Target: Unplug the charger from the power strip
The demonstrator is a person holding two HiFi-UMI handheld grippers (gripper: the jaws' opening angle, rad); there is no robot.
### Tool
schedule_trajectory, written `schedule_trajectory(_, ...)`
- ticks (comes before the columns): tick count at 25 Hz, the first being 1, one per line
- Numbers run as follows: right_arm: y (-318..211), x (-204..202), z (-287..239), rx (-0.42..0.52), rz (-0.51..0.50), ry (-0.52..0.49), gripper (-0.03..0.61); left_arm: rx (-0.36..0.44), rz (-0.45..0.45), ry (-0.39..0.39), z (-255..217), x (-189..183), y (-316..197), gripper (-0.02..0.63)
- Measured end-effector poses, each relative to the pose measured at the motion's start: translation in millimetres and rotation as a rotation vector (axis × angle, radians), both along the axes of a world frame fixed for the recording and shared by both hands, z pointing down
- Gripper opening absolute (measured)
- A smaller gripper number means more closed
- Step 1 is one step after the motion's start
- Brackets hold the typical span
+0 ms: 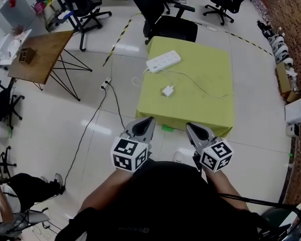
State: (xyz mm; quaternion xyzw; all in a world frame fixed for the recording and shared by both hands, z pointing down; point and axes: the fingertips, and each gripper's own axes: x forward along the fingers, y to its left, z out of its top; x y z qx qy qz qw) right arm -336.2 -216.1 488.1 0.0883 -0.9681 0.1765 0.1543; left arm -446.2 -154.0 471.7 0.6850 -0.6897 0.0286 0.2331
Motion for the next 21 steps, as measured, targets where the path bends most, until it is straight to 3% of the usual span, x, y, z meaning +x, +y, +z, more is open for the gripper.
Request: schedule_trajectory(21,10.1,-3.8,-1.3,0.033,-0.053,0.022,0.000,0.022,-0.016,0.007,-0.2,1.5,9.7,0.006)
